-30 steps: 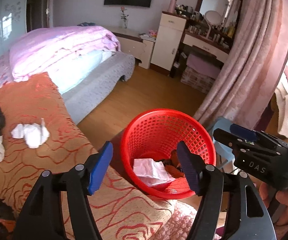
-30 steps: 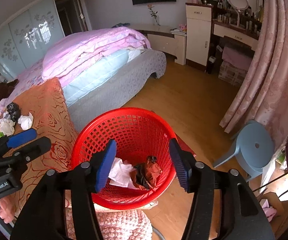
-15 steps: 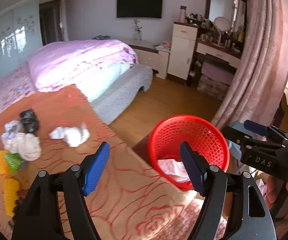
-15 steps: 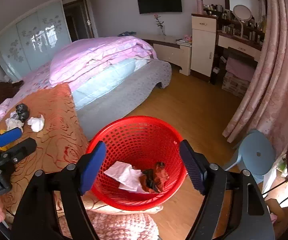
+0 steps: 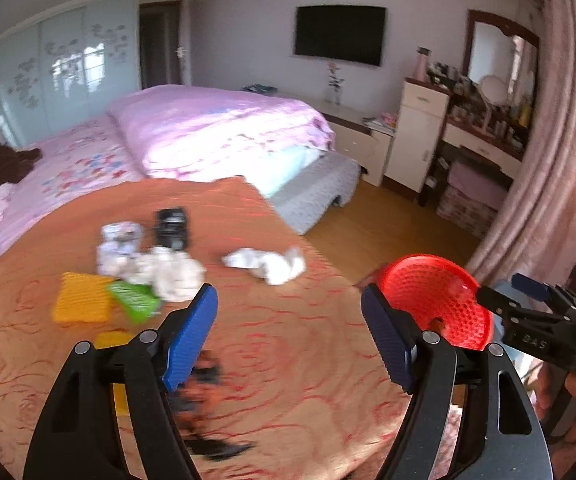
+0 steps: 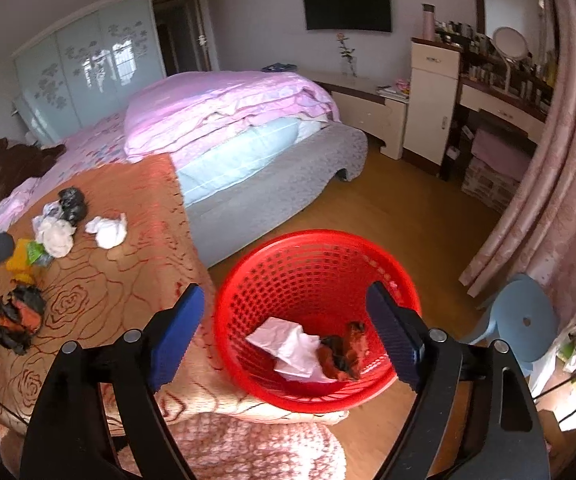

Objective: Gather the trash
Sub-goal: 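Withdraw both tools from the basket back toward the bed, then grasp the crumpled black plastic bag with the left tool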

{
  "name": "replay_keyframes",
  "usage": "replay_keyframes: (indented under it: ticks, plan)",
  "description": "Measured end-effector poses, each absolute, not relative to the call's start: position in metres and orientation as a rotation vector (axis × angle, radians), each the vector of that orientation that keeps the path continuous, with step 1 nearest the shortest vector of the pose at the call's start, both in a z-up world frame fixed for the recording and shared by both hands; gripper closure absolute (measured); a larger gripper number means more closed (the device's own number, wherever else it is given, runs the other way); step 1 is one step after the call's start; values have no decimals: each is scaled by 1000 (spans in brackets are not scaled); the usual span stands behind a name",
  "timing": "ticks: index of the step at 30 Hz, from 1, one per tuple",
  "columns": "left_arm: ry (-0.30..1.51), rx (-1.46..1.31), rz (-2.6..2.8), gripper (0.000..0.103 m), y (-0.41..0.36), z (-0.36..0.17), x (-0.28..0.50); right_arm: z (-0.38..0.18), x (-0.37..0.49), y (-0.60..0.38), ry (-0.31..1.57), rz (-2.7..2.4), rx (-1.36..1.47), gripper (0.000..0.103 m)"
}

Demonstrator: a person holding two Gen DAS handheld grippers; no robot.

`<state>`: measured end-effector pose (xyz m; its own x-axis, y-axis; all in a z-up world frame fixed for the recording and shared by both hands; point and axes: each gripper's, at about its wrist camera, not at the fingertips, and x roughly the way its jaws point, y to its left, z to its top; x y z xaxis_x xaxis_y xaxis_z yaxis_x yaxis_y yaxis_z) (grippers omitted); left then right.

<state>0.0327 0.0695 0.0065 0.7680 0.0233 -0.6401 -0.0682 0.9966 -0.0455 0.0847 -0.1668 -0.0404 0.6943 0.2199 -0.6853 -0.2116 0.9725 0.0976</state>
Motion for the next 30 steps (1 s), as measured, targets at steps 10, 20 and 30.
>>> replay_keyframes:
  ticks: [10,20,30]
  plan:
    - [718,-135,161,31,139,-7,6,-22,87,-122,743,334,20,22]
    - [800,-157,115,31,139,-42,0,-21,86,-94,736,393,19,22]
    - [840,-171,114,48,134,-62,2,-38,90,-92,773,389,10,22]
